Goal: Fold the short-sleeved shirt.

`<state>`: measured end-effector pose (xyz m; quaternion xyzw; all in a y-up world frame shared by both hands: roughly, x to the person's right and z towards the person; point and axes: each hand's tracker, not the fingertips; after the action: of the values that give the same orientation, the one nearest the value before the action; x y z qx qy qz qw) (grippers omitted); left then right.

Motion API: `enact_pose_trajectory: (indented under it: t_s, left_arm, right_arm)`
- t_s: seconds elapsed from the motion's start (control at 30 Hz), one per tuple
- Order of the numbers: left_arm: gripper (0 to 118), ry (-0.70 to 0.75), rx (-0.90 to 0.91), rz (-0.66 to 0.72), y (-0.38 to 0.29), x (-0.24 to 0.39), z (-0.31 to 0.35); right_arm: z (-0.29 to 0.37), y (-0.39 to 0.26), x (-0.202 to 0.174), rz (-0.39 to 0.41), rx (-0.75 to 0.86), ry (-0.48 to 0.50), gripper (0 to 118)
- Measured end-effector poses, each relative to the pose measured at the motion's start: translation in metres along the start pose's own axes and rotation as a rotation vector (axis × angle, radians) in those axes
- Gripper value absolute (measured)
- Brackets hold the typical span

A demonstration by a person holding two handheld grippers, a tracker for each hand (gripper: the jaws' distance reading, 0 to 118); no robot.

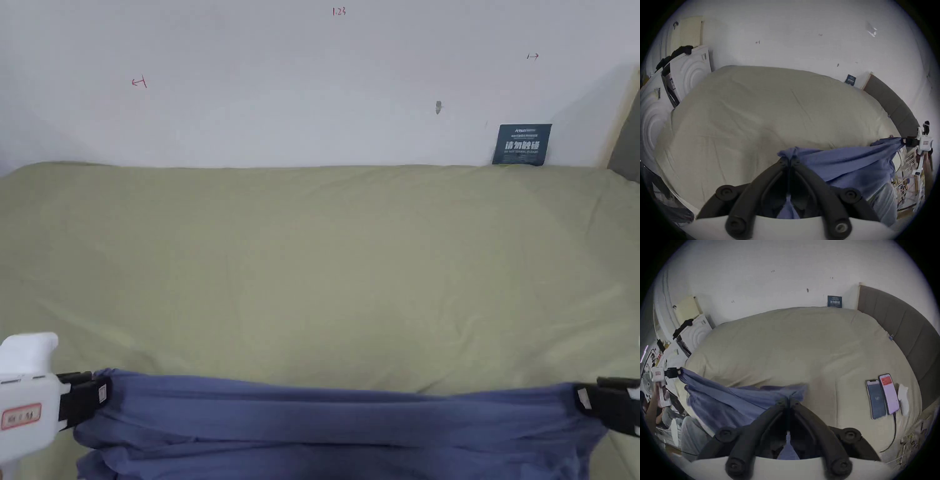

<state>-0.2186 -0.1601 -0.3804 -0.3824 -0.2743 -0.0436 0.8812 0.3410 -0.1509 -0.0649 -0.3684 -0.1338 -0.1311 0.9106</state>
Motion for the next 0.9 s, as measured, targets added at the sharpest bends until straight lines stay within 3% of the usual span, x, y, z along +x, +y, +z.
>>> enact_pose_trajectory:
  t_s: [0.33,0.6,0.63,0.67,0.7,0.73,0.9]
  left_arm:
    - [0,-0.009,0.005,-0.009,-0.092,-0.008,0.024]
    - [5,0.010,-0.068,0.010,-0.117,-0.012,0.002]
    - [24,0.026,-0.070,0.003,-0.116,-0.010,0.002]
    - [59,0.042,-0.078,0.003,-0.114,-0.008,0.006]
    - [95,0.040,-0.080,0.019,-0.111,-0.007,0.007]
    - [118,0.036,-0.069,0.039,-0.108,-0.006,0.011]
    - [117,-0.014,0.095,0.097,-0.069,0.036,0.043]
  right_arm:
    - [0.013,-0.096,-0.009,-0.025,-0.067,0.004,4]
    - [-0.015,-0.119,0.003,-0.039,-0.135,-0.004,5]
    - [-0.015,-0.117,0.003,-0.039,-0.132,-0.008,20]
    - [-0.014,-0.114,0.001,-0.045,-0.143,-0.019,48]
    - [-0.011,-0.111,0.002,-0.049,-0.152,-0.041,87]
    - [-0.008,-0.107,0.001,-0.045,-0.142,-0.044,116]
    - [0.021,-0.066,-0.031,-0.054,0.055,-0.013,118]
